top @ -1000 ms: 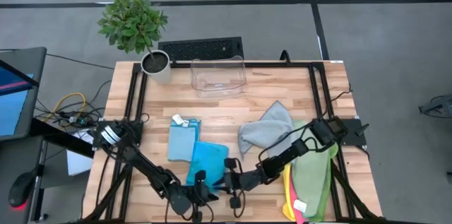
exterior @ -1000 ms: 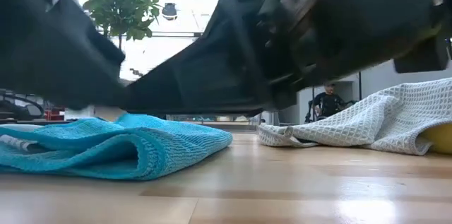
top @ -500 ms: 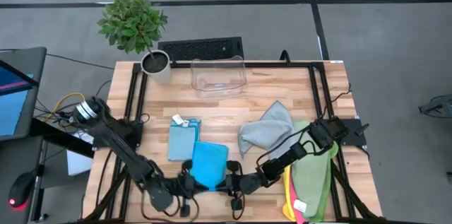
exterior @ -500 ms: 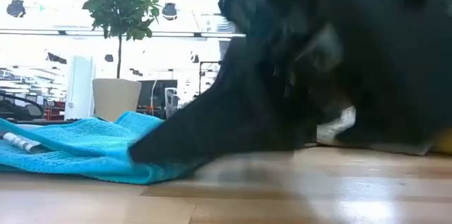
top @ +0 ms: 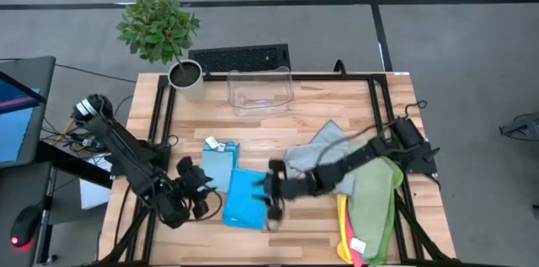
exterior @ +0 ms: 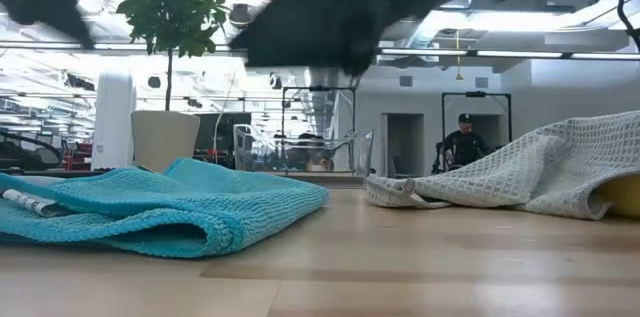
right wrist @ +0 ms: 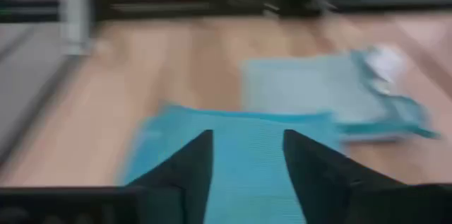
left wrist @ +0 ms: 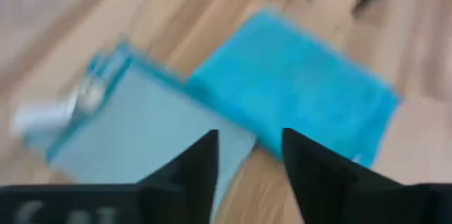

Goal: Fold microfiber towels
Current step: Stack the folded light blue microfiber cloth on top of the folded blue microfiber cloth

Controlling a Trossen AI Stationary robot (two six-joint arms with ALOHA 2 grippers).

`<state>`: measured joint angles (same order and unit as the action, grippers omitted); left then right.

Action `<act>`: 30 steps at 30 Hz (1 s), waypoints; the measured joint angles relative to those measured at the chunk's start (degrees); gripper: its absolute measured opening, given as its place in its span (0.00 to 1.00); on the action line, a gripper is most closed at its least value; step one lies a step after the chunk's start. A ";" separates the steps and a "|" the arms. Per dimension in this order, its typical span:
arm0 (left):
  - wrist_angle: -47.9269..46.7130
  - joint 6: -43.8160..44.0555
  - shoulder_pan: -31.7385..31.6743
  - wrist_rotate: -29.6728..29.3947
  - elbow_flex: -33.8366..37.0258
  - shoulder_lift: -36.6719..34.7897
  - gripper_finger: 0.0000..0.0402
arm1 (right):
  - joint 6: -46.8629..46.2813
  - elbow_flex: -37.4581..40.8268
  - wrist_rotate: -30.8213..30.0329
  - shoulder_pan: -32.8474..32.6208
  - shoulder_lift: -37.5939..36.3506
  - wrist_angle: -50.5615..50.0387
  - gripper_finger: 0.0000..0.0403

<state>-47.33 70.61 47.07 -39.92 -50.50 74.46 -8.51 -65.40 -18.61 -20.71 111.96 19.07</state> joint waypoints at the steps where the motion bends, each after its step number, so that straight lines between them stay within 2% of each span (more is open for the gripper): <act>1: -0.38 4.03 -0.26 0.91 1.33 0.22 0.42 | -0.02 0.08 0.86 1.85 0.00 -0.29 0.55; 4: -0.36 18.02 -0.37 3.18 6.35 0.39 0.53 | 0.01 -1.48 3.03 6.93 -0.03 -0.78 0.61; 7: 0.06 29.29 0.90 6.38 11.46 0.39 0.59 | 3.25 -3.34 5.44 10.90 -0.09 -2.11 0.63; 11: 0.62 41.91 3.59 3.76 16.09 0.39 0.62 | 8.06 -5.48 7.46 15.00 -0.11 -1.80 0.62; 15: 2.51 48.86 5.16 1.77 18.77 0.39 0.62 | 8.25 -5.60 9.81 18.43 0.92 -0.34 0.61; 20: 6.55 50.61 5.55 1.98 19.87 0.39 0.62 | 6.24 -9.48 12.66 21.43 7.64 0.52 0.61; 24: 5.20 47.77 5.15 4.01 19.87 0.39 0.62 | 6.05 -18.10 12.90 22.76 12.97 -11.20 0.60; 27: 2.56 45.88 3.60 6.19 19.93 0.39 0.62 | 7.16 -24.04 13.45 22.73 13.98 -21.95 0.60; 30: -0.35 42.32 2.22 6.29 19.91 -0.82 0.62 | 8.59 -24.73 15.54 21.45 12.64 -26.75 0.60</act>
<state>-47.68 112.93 49.29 -33.63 -30.59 73.63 0.08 -90.13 -3.06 0.74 124.60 -7.68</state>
